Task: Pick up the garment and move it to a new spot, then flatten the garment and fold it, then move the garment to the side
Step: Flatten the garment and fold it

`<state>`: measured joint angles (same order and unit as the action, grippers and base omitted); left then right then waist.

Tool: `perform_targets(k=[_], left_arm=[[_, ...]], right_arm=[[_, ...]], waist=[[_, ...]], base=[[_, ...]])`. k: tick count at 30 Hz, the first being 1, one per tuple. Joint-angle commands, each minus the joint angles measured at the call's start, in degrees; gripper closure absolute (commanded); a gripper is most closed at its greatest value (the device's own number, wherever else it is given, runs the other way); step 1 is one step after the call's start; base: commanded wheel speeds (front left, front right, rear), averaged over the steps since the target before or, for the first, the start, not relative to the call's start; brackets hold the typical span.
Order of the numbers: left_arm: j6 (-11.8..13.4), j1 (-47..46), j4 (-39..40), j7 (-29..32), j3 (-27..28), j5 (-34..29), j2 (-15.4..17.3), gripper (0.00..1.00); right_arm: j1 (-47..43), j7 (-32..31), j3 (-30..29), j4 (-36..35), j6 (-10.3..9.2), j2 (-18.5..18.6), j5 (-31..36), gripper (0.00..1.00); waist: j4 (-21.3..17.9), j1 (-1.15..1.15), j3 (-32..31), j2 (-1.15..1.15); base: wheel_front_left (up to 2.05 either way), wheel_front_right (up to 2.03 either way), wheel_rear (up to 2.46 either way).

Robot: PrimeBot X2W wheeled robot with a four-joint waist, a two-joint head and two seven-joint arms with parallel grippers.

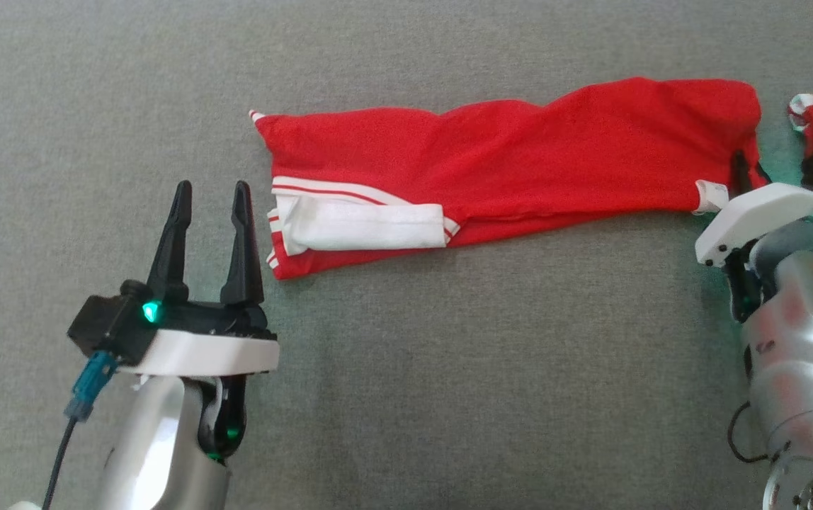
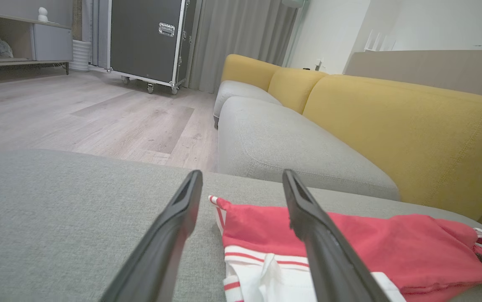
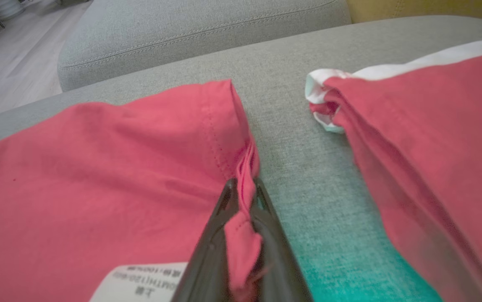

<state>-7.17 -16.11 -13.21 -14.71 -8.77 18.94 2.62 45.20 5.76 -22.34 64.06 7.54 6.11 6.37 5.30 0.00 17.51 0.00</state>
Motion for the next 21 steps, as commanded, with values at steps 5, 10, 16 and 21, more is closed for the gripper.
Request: perform_targets(k=[5,10,16,21], left_arm=[[-0.3,-0.4,2.5,-0.3,3.4,-0.2,0.3,0.0],[-0.3,0.9,3.0,-0.3,3.9,-0.4,0.3,0.0],[-0.3,2.6,3.2,-0.3,4.2,-0.6,0.3,0.0],[-0.3,3.9,3.5,-0.3,4.3,-0.5,0.4,0.0]], right_arm=[[1.2,3.6,3.5,-0.4,-0.05,-0.1,-2.1,1.0],[0.3,5.6,6.5,-1.5,-0.05,0.7,-5.9,1.0],[-3.8,6.7,8.0,-4.6,-0.05,3.6,-9.9,1.0],[-5.5,6.4,7.5,-7.5,-0.05,5.9,-12.2,1.0]], waist=[[-1.8,0.0,-2.1,0.0],[-3.6,0.0,-4.3,0.0],[-5.2,0.0,-6.9,0.0],[-5.7,0.0,-8.7,0.0]], base=[[0.0,0.0,0.0],[0.0,0.0,0.0],[0.0,0.0,0.0],[0.0,0.0,0.0]])
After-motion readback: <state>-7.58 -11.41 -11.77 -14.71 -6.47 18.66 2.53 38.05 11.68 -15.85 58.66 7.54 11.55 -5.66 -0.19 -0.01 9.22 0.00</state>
